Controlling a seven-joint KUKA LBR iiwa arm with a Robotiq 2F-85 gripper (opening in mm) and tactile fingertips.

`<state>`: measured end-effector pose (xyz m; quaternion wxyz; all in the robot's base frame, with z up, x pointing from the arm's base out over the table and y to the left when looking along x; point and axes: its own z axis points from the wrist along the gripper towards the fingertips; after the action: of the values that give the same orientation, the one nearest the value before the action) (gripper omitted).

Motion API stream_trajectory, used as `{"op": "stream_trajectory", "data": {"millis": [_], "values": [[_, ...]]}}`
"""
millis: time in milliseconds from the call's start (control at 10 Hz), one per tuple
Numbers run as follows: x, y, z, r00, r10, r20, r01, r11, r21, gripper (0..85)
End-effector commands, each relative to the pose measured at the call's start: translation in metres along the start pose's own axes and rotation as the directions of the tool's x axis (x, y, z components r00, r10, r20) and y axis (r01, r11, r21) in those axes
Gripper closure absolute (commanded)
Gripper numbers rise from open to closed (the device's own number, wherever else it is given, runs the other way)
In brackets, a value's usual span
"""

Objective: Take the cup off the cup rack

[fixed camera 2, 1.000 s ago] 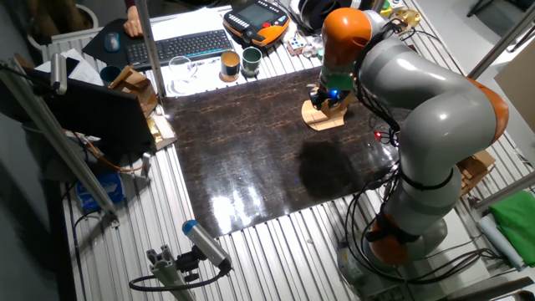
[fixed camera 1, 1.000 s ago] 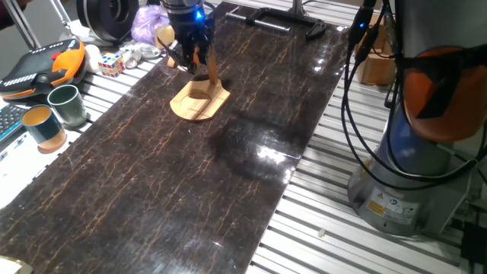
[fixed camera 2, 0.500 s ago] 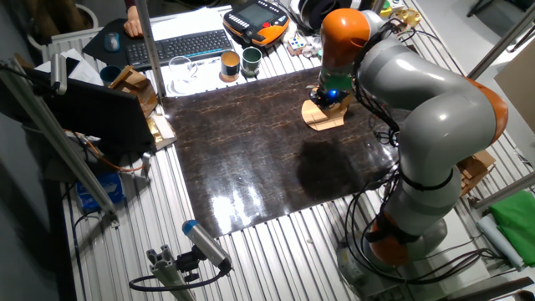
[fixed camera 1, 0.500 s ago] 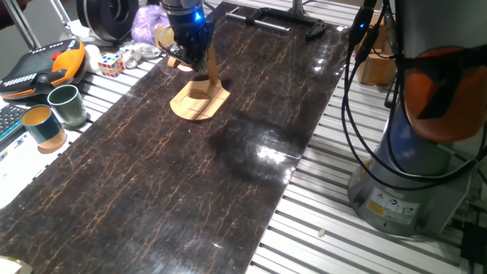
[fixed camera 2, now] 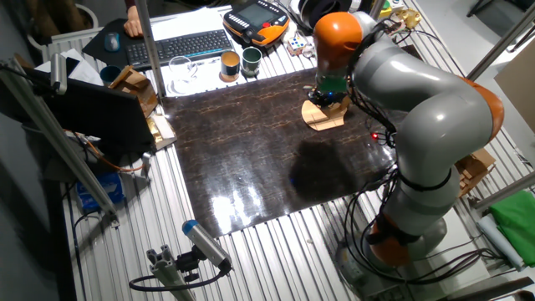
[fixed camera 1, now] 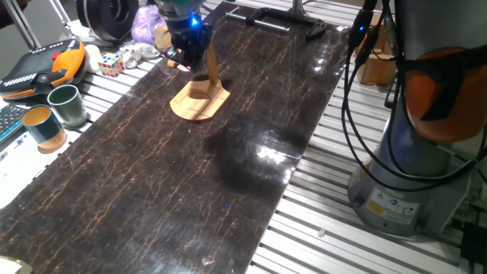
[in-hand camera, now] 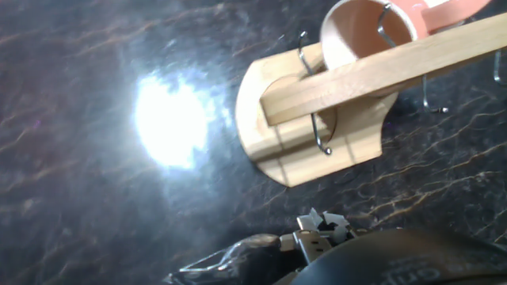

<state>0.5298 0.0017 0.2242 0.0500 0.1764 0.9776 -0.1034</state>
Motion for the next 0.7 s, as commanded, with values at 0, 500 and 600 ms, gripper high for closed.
{"op": "stream_trajectory", "data": {"millis": [0, 500, 600], "values": [[-0.002, 0.001, 0.003, 0.999, 0.029, 0.013, -0.029, 1.000, 0.010, 84.3], [-0.015, 0.010, 0.021, 0.985, 0.161, 0.067, -0.164, 0.986, 0.037, 84.3], [-0.016, 0.012, 0.023, 0.980, 0.187, 0.064, -0.189, 0.981, 0.032, 84.3]]}}
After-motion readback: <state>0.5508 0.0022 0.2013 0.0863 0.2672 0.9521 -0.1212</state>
